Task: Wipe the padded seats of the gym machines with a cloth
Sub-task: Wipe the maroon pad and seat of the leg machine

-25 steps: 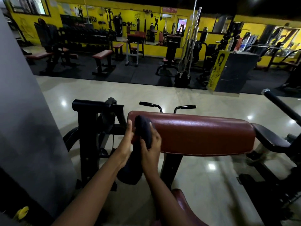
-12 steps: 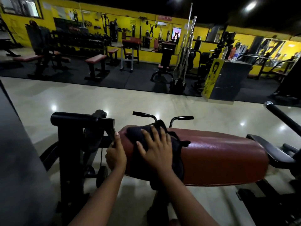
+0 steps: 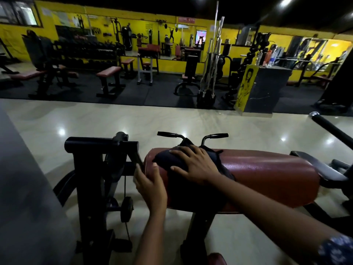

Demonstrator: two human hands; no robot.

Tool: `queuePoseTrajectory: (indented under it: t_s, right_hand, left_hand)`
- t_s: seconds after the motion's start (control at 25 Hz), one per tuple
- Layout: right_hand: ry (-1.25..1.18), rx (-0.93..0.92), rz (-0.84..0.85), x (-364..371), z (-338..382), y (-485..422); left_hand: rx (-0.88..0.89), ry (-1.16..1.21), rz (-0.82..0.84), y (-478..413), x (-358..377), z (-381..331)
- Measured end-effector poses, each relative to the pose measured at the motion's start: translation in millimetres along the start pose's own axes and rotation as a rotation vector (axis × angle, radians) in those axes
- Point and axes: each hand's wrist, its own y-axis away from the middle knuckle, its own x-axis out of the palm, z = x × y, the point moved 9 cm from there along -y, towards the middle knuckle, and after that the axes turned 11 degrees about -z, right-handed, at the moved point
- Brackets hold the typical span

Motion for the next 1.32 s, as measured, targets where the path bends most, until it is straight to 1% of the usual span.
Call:
queuePoseTrajectory:
  t_s: [0.12,0.16,0.24,0.32,0.44,0.52,0.6,0.72,0.8,0.84,0.92,1.04,1.12,1.2,1.24,1.32]
  right_hand:
    - [-0.126,-0.119,0.182,3.5,-6.6,-24.6]
    - [-0.173,-0.158,0.241,7.5,-10.4,-30.9]
    - [-0.218,-0.26,0.303,16.4,-17.9,-39.5]
    - [-0.274,-0.393,0.323,21.0,-18.5,-42.1]
    - [-0.412,-0.571,0.328,16.8,-28.6,-33.9]
    - [-0.492,-0.662,0.306,14.1,-41.3,-28.9]
    - [-0.535,-0.719,0.351,23.0,-51.9,-22.7]
    - [-0.572,-0.761,0.368,36.5,-48.5,-37.2]
    - [-0.732,-0.777,0.439,53.9,-34.1,-59.0]
    - [-0.811,-0.76,0.475,68.5,-29.6,-74.1]
    - [-0.879,-0.715,0.525,102.6,-30.7,-106.3]
    - [-0.876,-0.596,0.554,147.6,-52.7,-134.5]
    - [-0.856,-0.659,0.558,148.6,-52.1,-122.8]
    - [-0.807,-0.771,0.511,129.2,-32.3,-104.0]
    - [-0.845,-0.819,0.483,117.5,-15.9,-100.5]
    - [-0.953,-0.79,0.521,115.4,6.5,-110.3]
  left_hand:
    - [0.122,-0.184,-0.053,21.2,12.4,-12.2]
    - [0.16,-0.239,-0.091,26.7,16.7,-14.3]
    - [0.226,-0.303,-0.188,37.0,25.0,-16.4]
    - [0.197,-0.34,-0.274,48.9,33.9,-15.8]
    - [0.083,-0.397,-0.371,71.8,53.6,-18.1]
    - [0.023,-0.366,-0.438,84.3,65.1,-26.4]
    - [-0.033,-0.348,-0.508,90.9,75.0,-30.6]
    - [-0.028,-0.395,-0.644,95.5,85.8,-35.6]
    - [-0.012,-0.498,-0.718,94.5,86.9,-34.7]
    - [-0.004,-0.523,-0.736,94.4,87.8,-33.2]
    - [0.008,-0.539,-0.758,95.8,89.4,-33.3]
    - [0.005,-0.582,-0.785,95.1,86.4,-33.5]
    - [0.024,-0.588,-0.833,93.7,83.2,-31.1]
    - [0.037,-0.576,-0.855,91.9,81.6,-27.8]
    - [0.038,-0.566,-0.856,90.8,81.0,-26.4]
    - [0.029,-0.563,-0.84,90.8,81.7,-25.1]
